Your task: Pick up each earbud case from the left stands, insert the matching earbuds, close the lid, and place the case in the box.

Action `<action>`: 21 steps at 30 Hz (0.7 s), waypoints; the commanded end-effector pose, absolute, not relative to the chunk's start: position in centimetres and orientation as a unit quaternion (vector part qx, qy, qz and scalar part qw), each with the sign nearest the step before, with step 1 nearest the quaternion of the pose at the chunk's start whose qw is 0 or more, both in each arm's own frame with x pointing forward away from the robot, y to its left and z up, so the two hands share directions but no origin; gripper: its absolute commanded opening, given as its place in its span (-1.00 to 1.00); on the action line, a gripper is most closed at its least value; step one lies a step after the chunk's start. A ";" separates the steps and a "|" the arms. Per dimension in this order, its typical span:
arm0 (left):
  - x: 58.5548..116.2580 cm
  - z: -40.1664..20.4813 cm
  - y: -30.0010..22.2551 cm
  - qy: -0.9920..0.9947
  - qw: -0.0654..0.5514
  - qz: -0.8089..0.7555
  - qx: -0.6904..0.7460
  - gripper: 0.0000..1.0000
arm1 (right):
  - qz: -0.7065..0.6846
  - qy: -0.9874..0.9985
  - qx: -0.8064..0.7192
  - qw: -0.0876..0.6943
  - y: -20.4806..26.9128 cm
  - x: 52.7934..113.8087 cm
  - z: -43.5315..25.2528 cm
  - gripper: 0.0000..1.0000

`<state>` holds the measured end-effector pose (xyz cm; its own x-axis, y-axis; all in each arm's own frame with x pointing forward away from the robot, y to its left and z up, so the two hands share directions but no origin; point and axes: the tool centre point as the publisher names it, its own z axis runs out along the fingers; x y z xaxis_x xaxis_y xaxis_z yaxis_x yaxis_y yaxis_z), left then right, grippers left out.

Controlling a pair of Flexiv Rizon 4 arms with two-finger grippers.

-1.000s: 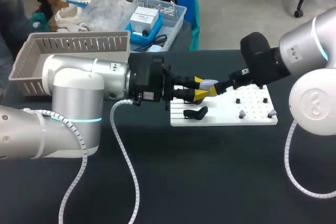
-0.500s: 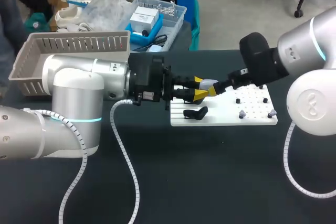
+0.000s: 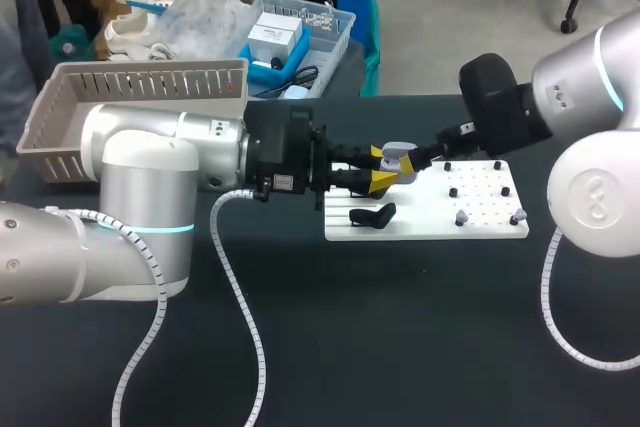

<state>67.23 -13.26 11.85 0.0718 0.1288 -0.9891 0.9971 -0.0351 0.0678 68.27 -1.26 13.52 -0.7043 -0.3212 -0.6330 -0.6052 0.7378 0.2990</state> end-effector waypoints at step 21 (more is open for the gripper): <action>67.2 11.8 -13.3 0.506 0.476 -0.456 0.556 -1.00 | 0.049 0.901 -0.227 0.366 -10.0 68.6 14.5 1.00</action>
